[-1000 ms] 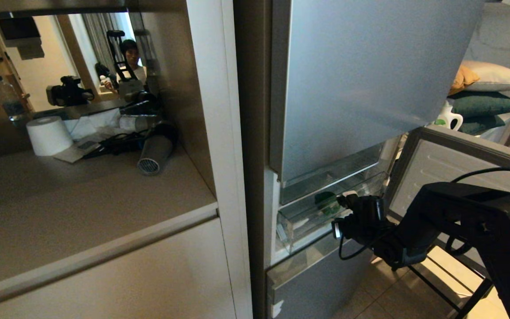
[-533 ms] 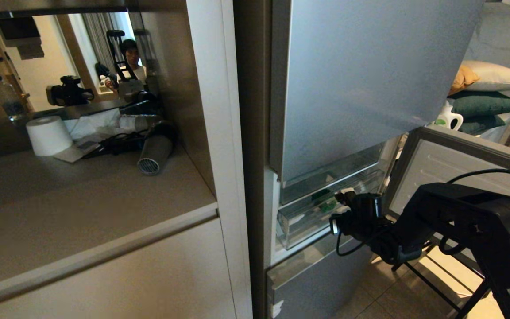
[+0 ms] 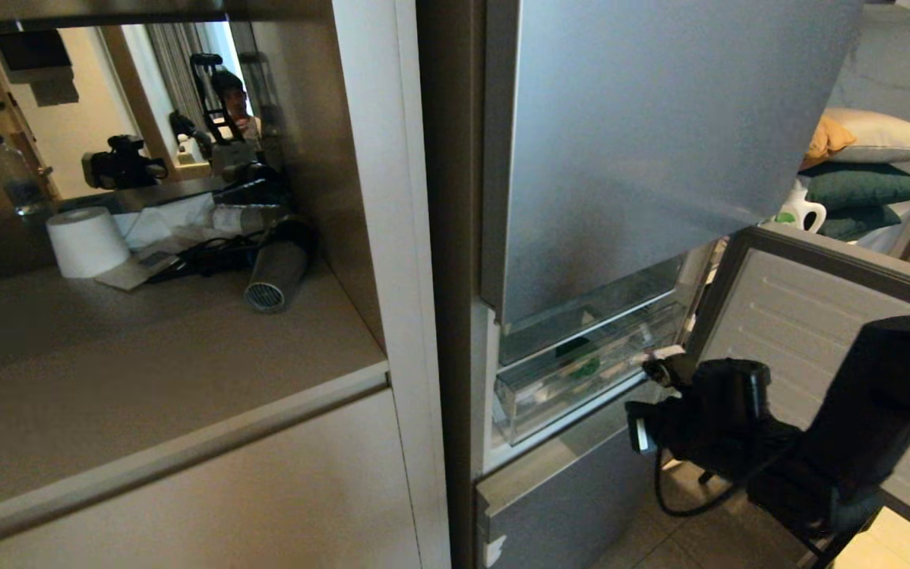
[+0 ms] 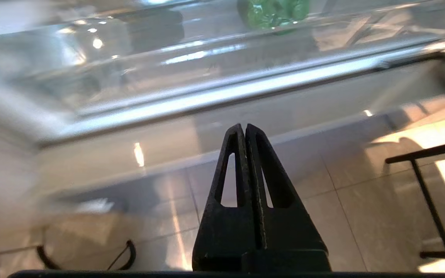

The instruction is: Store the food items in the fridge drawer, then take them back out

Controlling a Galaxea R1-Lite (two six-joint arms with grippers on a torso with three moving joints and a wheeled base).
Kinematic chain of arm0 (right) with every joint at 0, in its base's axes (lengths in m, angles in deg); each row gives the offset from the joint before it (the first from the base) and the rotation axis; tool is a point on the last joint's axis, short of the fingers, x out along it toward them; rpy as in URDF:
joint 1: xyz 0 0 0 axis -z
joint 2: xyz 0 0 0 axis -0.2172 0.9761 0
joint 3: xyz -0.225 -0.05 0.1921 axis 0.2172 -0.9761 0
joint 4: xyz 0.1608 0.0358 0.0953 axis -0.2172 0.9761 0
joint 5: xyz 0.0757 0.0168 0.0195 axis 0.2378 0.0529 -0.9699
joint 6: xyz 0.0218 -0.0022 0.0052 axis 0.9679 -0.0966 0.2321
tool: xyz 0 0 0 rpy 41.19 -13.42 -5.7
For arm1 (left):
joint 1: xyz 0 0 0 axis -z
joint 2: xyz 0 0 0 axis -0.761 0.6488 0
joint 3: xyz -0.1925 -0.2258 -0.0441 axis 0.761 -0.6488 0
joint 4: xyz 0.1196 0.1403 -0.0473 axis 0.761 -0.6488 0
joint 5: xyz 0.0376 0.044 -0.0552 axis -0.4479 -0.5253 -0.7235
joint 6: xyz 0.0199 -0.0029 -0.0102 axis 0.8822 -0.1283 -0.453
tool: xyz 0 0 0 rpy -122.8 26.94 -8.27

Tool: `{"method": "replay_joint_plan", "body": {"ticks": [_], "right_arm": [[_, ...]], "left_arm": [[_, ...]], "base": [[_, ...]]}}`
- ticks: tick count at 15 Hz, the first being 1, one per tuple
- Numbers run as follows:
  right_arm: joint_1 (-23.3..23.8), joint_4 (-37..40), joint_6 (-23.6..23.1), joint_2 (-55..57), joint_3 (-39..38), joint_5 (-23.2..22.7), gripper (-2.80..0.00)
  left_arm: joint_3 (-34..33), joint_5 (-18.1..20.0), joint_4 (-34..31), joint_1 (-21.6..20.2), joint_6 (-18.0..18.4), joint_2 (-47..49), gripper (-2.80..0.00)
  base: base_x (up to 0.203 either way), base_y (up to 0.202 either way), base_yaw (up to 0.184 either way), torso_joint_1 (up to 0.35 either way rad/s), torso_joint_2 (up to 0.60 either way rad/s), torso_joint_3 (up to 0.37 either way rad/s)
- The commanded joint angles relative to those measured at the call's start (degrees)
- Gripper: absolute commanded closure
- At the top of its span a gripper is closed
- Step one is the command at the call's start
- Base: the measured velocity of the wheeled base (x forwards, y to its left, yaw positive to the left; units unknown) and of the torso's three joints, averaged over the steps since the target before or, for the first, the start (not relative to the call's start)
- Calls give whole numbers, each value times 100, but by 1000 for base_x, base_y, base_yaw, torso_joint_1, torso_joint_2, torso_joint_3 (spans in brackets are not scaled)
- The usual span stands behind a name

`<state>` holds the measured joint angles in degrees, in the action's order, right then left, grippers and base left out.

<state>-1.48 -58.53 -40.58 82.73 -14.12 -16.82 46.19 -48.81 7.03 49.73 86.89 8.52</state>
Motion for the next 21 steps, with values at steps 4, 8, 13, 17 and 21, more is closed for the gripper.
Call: {"method": "replay_joint_plan", "body": {"ticks": [4,8,13,17,21], "right_arm": [[-8,-337,1,-3099,-2016,158,0],[11,53,103,-5438,-2942,777,0],[308,2586,-266,-8845,-3060,479,0],[554,4817,-466,-10673,-3167,440,0],[1368,5900,-635,-11214,-3229,147,0]], "left_arm": [[-62,0,2,-1,-2,1,0],[-62,0,2,-1,-2,1,0],[-61,0,2,-1,-2,1,0],[-58,0,2,-1,-1,1,0],[-61,0,2,-1,-2,1,0]], "base": [[0,0,0,0,0,0],[0,0,0,0,0,0],[0,0,0,0,0,0],[0,0,0,0,0,0],[0,0,0,0,0,0]]}}
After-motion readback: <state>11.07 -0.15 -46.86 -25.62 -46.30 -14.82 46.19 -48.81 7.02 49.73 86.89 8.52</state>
